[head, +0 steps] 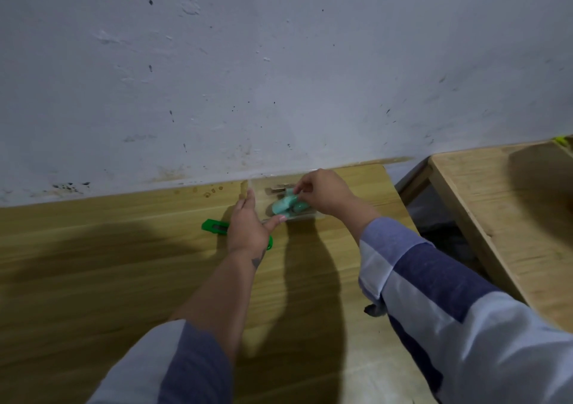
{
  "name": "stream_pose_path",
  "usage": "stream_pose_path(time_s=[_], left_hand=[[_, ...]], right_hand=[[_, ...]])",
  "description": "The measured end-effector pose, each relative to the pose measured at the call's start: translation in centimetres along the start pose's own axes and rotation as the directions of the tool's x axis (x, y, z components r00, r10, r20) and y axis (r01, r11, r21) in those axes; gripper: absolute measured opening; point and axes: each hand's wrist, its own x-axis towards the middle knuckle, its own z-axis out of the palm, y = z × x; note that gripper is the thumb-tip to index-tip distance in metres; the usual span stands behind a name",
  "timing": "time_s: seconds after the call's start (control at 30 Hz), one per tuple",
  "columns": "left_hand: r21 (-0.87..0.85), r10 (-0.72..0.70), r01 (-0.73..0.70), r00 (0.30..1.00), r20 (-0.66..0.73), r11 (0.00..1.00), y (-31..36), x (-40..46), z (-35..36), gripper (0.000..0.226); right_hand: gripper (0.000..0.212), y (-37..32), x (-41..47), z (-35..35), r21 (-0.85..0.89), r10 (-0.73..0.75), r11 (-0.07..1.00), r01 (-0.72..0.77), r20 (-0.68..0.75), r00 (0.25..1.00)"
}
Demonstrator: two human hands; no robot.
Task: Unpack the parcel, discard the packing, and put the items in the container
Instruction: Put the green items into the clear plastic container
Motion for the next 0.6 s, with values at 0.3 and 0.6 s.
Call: stream_pose_path(time_s=[0.3, 0.6], left_hand=[[0.006, 0.005, -0.005, 1.0, -0.01, 1.0, -0.1, 0.0, 0.2, 0.097], [-0.028, -0.021, 0.021, 1.0, -0.009, 0.999, 0.0, 0.3, 0.1, 0.097]], right_hand=[[0.028, 1.4, -0.6, 1.0, -0.241, 0.019, 0.971, -0.001, 0.076, 0.997], [0.028, 0.8, -0.1, 1.1, -0.253, 0.016, 0.968, -0.006, 0.039, 0.999]])
